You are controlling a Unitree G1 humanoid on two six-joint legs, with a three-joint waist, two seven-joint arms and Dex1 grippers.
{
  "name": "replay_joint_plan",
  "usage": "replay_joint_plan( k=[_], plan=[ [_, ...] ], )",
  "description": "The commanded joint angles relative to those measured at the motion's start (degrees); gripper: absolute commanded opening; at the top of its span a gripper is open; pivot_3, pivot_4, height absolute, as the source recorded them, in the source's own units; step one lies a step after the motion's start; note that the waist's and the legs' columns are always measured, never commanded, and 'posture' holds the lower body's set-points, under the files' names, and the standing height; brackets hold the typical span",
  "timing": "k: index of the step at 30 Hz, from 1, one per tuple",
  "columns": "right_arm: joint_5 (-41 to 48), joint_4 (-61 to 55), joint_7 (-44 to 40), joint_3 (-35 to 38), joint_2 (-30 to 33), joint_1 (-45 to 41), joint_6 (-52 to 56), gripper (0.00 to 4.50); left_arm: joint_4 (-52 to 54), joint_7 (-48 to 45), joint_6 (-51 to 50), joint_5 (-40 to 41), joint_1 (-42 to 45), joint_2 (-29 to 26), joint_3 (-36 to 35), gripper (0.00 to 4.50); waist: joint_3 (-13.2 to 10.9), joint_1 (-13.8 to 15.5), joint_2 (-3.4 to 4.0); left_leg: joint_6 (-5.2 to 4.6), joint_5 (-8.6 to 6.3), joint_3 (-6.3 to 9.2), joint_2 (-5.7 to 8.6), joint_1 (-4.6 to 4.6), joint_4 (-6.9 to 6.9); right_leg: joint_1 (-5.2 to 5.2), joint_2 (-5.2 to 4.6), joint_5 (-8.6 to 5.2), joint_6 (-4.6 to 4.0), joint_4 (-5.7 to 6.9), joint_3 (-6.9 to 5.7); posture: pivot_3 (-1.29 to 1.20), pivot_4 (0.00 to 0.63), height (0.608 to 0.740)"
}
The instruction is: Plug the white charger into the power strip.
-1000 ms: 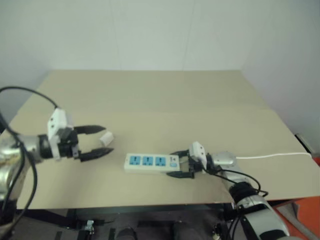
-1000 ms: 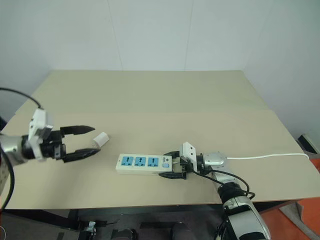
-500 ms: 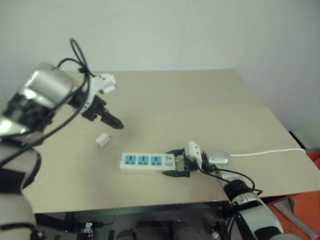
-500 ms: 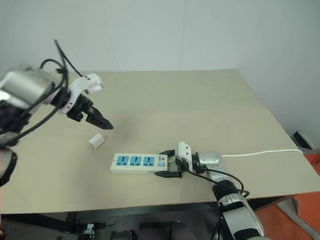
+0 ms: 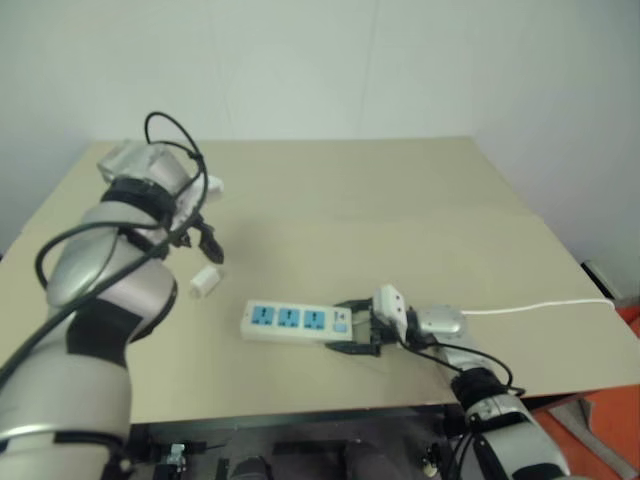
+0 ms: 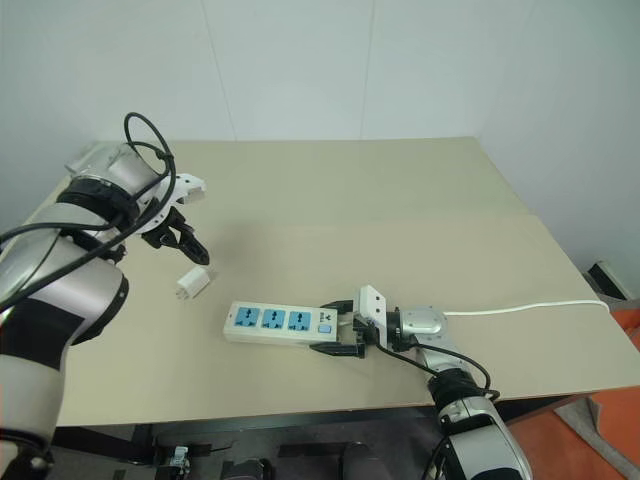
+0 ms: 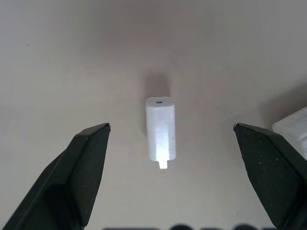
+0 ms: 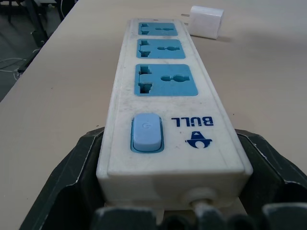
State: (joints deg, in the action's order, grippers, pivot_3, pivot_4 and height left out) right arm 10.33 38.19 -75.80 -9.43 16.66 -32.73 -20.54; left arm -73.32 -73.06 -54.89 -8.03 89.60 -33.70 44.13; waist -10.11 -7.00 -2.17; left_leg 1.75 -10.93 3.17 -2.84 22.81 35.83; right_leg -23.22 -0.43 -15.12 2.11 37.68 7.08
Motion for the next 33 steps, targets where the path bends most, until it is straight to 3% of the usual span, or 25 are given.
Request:
replay_joint_plan(
  k=[1, 15, 33],
  plan=[
    [-0.18, -0.74, 0.34, -0.57, -0.22, 1.55, 1.47, 3.42, -2.67, 3.42, 3.02, -3.14, -1.01, 0.3, -3.07, 4.5, 0.0, 0.01, 0.0, 0.0, 0.0, 0.0, 0.0, 0.0, 0.0, 0.0, 0.0, 0.0, 0.0, 0.01, 0.0, 0.0, 0.15, 0.74],
    [0.28, -4.06, 2.0, -0.3, 0.05, 3.34, 3.6, 3.42, -4.52, 2.23, 6.79, -11.34, -3.99, 4.84, -7.93, 4.5, 0.0, 0.11, -0.02, 0.0, 0.0, 0.01, 0.02, 0.02, 0.03, 0.03, -0.01, 0.0, 0.01, 0.02, -0.02, 0.0, 0.15, 0.74],
    [0.29, -7.56, 3.8, -0.1, 0.26, 5.28, 5.65, 3.42, -4.97, 7.24, 6.38, -13.89, -6.77, 8.04, -14.15, 4.5, 0.0, 0.3, -0.03, 0.0, 0.0, 0.04, 0.04, 0.01, 0.05, 0.07, -0.05, -0.01, 0.02, 0.05, -0.04, 0.0, 0.15, 0.74]
  ],
)
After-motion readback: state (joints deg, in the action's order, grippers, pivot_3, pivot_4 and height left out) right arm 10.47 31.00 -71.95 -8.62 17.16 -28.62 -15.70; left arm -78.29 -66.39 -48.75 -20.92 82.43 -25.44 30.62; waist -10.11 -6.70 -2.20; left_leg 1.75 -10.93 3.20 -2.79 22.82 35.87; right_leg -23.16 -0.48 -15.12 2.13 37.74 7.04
